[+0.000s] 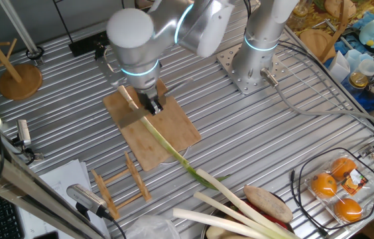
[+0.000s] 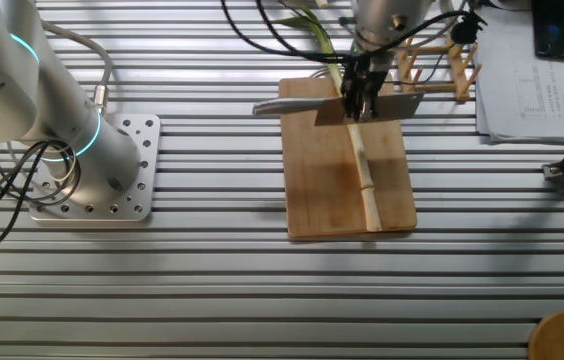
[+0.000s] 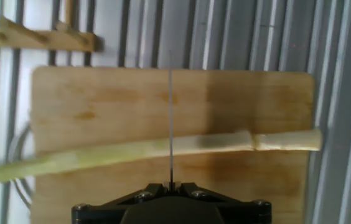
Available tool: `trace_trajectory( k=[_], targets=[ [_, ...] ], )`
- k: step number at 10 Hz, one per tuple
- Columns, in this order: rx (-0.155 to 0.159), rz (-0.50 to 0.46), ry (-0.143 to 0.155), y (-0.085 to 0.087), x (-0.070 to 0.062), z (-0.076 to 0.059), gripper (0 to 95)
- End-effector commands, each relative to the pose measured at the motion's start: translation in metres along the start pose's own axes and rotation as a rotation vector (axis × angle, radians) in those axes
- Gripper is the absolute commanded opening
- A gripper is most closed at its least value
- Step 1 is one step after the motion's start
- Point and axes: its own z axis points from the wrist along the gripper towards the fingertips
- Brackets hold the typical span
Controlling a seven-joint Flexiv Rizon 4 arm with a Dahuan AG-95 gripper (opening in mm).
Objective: Chop the scallions
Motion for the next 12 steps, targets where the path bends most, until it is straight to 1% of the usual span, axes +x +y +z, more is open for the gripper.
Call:
trace_trajectory(
  k=[1,2,3,4,5,8,9,10,11,12],
  targets=[
    [-0.097,-0.025,0.0,-0.012,0.002,0.009,0.0],
    [-0.098,-0.029,0.001,-0.011,0.008,0.017,0.0],
    [-0.099,-0.035,0.014,-0.011,0.01,0.02,0.0],
    [-0.099,-0.038,0.023,-0.011,0.011,0.021,0.0],
    [-0.091,-0.045,0.028,-0.012,0.01,0.024,0.0],
    [-0.09,-0.039,0.004,-0.013,0.008,0.027,0.0],
    [-0.089,-0.034,-0.001,-0.014,0.005,0.026,0.0],
    [-0.086,-0.033,-0.012,-0.016,-0.002,0.021,0.0],
    [-0.083,-0.033,-0.031,-0.018,-0.012,0.016,0.0],
    [-0.082,-0.032,-0.036,-0.02,-0.019,0.014,0.0]
  ],
)
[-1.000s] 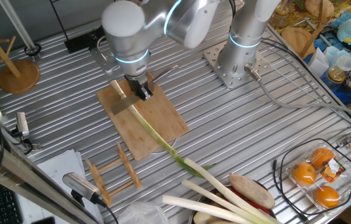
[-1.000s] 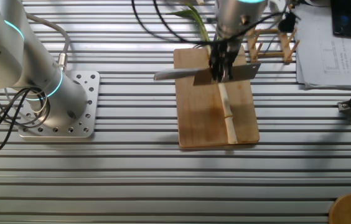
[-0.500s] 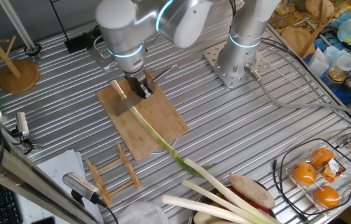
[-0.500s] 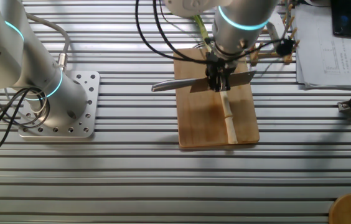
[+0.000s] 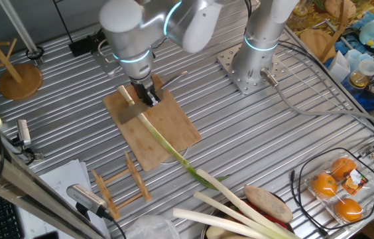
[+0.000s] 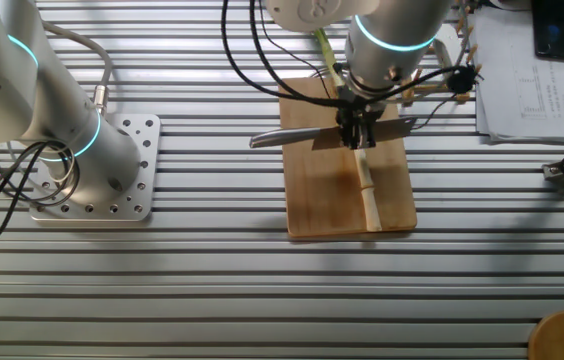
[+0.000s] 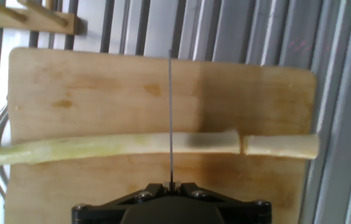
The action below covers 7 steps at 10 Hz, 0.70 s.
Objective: Chop the scallions
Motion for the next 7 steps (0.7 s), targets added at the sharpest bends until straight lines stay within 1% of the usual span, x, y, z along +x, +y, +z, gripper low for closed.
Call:
trace_trajectory(
  k=[1,3,4,5,6,7],
  targets=[
    [-0.002,-0.009,-0.005,-0.004,-0.021,-0.002,0.0],
    [-0.004,-0.033,-0.004,-0.007,-0.023,0.001,0.0],
    [-0.002,-0.035,-0.036,-0.009,-0.023,-0.001,0.0],
    [0.002,-0.007,-0.067,-0.015,-0.023,-0.006,0.0],
    [0.0,-0.004,-0.068,-0.021,-0.024,-0.01,0.0],
    [-0.003,-0.008,-0.063,-0.025,-0.024,-0.01,0.0]
  ],
)
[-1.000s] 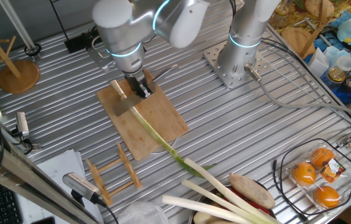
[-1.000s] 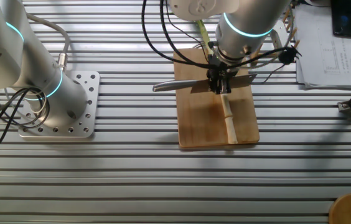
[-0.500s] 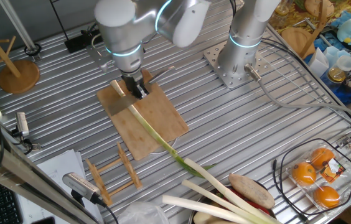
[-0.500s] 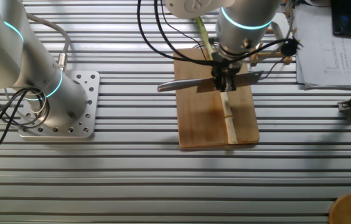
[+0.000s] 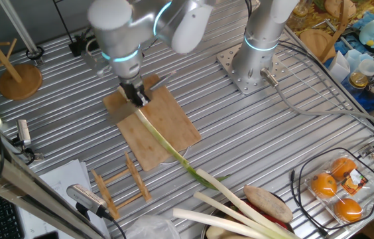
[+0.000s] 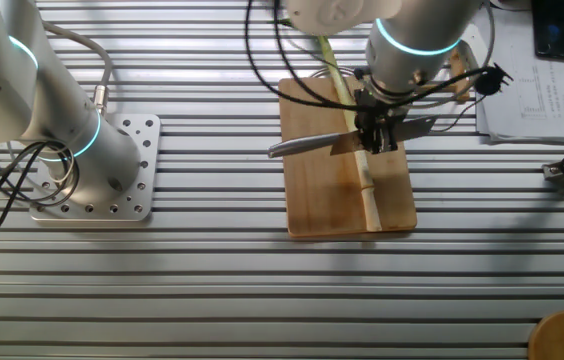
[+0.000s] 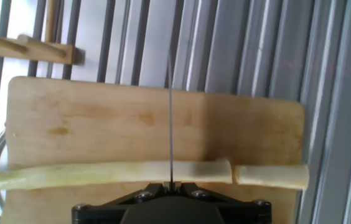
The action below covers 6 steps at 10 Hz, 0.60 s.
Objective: Chop the scallions
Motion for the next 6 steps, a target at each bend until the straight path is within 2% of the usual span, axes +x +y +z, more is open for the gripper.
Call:
trace_trajectory(
  k=[1,2,3,5,6],
  targets=[
    [-0.032,0.047,-0.017,-0.0082,-0.0007,0.004,0.0],
    [-0.046,0.04,-0.019,-0.0087,-0.0004,0.0054,0.0],
    [-0.075,0.044,-0.017,-0.0086,-0.0007,0.0061,0.0],
    [-0.111,0.034,-0.014,-0.009,-0.0013,0.0079,0.0],
    [-0.139,0.036,-0.014,-0.0076,-0.0029,0.01,0.0]
  ],
)
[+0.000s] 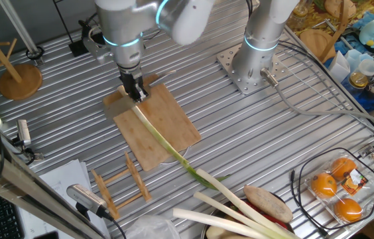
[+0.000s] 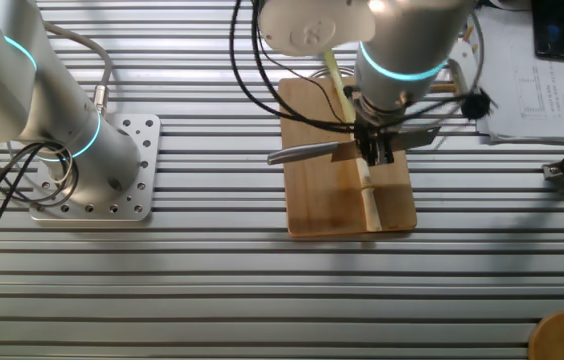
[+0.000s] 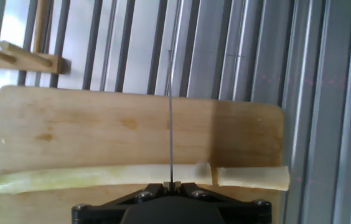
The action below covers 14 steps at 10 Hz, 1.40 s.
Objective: Chop the scallions
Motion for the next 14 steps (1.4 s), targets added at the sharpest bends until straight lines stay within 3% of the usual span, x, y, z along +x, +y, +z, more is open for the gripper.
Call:
trace_trajectory(
  k=[1,7,10,14],
  targets=[
    [-0.051,-0.015,0.013,0.006,-0.005,0.006,0.0],
    [-0.03,0.021,0.031,0.019,-0.01,0.011,0.0],
    [0.006,0.041,0.04,0.029,-0.014,0.017,0.0],
    [0.017,0.04,0.051,0.028,-0.006,0.022,0.0]
  ],
)
